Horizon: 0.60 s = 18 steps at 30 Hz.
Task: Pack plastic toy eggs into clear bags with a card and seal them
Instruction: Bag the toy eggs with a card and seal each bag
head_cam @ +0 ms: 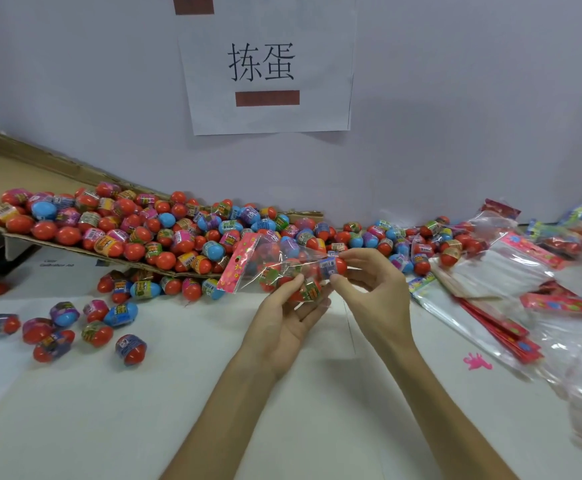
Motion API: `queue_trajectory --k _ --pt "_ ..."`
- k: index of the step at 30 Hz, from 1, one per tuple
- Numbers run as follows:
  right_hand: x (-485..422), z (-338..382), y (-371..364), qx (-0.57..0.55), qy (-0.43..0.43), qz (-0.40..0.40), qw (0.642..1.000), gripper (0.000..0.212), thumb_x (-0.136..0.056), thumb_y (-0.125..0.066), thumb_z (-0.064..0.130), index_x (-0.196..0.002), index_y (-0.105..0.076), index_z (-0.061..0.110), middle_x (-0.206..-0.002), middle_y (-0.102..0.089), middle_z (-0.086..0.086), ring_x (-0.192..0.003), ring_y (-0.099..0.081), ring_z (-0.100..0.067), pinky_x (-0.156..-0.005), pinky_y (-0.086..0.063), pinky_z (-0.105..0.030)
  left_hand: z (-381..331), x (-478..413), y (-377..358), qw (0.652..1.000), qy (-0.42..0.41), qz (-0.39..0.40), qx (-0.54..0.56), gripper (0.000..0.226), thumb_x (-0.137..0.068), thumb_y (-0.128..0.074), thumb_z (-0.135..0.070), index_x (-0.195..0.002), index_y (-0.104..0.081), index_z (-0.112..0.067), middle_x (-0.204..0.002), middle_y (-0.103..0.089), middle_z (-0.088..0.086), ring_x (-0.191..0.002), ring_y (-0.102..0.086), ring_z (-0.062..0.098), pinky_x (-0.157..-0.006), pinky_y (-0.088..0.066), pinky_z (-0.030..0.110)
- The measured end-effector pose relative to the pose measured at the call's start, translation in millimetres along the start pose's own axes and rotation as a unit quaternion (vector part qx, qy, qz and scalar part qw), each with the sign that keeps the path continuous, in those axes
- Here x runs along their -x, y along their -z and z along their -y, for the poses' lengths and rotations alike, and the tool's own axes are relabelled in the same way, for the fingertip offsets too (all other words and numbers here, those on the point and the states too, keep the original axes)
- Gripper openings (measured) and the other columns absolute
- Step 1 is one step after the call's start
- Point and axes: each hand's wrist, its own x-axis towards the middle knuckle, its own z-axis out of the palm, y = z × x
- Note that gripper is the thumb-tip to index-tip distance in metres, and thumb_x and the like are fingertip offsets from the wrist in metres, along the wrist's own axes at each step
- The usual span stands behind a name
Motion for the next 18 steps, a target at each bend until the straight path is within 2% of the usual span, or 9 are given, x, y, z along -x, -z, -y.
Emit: queue_trajectory --k 3,5,9,13,18 --pt "5 0 -2 0.034 0.019 -0.012 0.999 0.024 -0.08 -0.087 0.019 -0.097 -0.07 0.025 -0.093 -0.072 0.016 -0.094 -0.068 -0.002 -0.084 -0.053 -0.017 0 0 -1 1.0 0.002 -0.001 0.005 0.027 -0.102 -0.058 -0.012 -0.126 -0.068 -0.003 -0.121 -0.074 0.019 -0.105 -0.075 0.03 -0.088 -0.063 0.04" --pt "6 -1 -3 0.064 0.019 -0.018 0.998 0.022 -0.08 -0.087 0.025 -0.096 -0.072 0.025 -0.097 -0.07 0.018 -0.099 -0.064 -0.002 -0.085 -0.05 -0.022 0 0 0 1.0 0.007 0.0 0.007 0.025 -0.102 -0.059 -0.013 -0.122 -0.069 -0.002 -0.118 -0.074 0.02 -0.102 -0.076 0.03 -0.084 -0.064 0.04" --pt "3 -2 -2 0.057 0.005 -0.025 0.998 0.019 -0.08 -0.086 0.028 -0.094 -0.075 0.025 -0.102 -0.068 0.019 -0.103 -0.062 0.001 -0.082 -0.053 -0.024 2 0 -2 1.0 0.012 0.01 -0.007 0.028 -0.098 -0.063 -0.016 -0.123 -0.068 -0.002 -0.121 -0.073 0.02 -0.105 -0.075 0.031 -0.081 -0.064 0.038" --pt "4 -1 -2 0.043 -0.004 -0.038 0.998 0.01 -0.081 -0.086 0.027 -0.086 -0.078 0.023 -0.094 -0.072 0.014 -0.098 -0.066 -0.004 -0.079 -0.056 -0.028 5 0 -5 0.998 0.001 0.033 -0.047 0.041 -0.088 -0.07 -0.02 -0.125 -0.07 -0.003 -0.127 -0.071 0.02 -0.11 -0.073 0.03 -0.087 -0.062 0.038" --pt "4 -1 -1 0.044 -0.02 -0.037 0.998 0.018 -0.084 -0.082 0.018 -0.069 -0.072 0.016 -0.077 -0.071 0.007 -0.083 -0.068 -0.01 -0.077 -0.057 -0.038 13 -4 -3 0.989 -0.004 0.04 -0.145 0.035 -0.102 -0.06 -0.016 -0.134 -0.065 -0.003 -0.133 -0.068 0.021 -0.126 -0.064 0.039 -0.105 -0.055 0.042"
